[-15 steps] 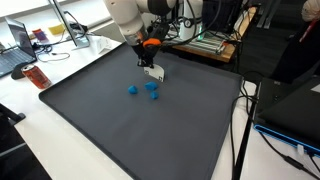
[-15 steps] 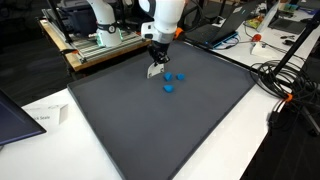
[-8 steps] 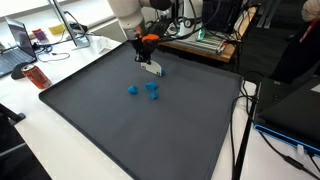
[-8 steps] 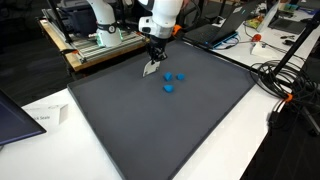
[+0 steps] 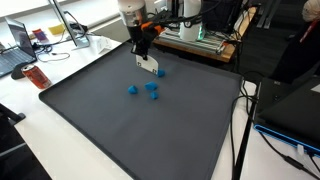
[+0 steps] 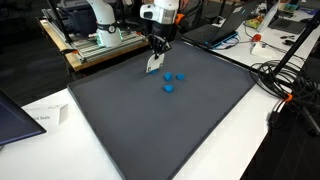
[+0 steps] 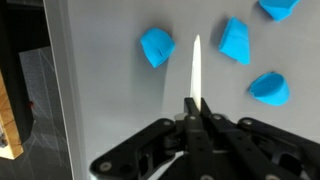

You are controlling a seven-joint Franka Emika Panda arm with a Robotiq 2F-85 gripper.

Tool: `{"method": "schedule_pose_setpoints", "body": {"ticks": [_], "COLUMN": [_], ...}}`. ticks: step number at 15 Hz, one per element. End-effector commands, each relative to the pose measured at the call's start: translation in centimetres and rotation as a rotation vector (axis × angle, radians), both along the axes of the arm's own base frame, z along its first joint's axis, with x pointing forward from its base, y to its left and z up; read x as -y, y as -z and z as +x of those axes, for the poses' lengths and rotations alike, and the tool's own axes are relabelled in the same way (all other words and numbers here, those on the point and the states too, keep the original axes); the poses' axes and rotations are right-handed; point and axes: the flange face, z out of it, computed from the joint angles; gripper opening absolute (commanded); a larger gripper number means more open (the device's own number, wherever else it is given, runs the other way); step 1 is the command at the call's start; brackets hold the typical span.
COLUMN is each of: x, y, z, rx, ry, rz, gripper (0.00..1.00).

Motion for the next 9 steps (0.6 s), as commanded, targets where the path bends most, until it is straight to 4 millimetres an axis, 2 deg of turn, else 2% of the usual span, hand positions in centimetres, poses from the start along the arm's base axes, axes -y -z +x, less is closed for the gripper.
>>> {"method": "schedule_pose_setpoints", "body": {"ticks": [1,6,9], "x": [-1.3,-3.9,-5.6], "y": [-2.2,-5.0,-6.3], "z": [-1.0,-0.8,0.2], "rx": [-0.049,-0.16,-0.143], "ry": [-0.026,-0.058,-0.033], "rz": [-0.082,-0.201,-0.3], "gripper": [0.01,0.01,0.01]}}
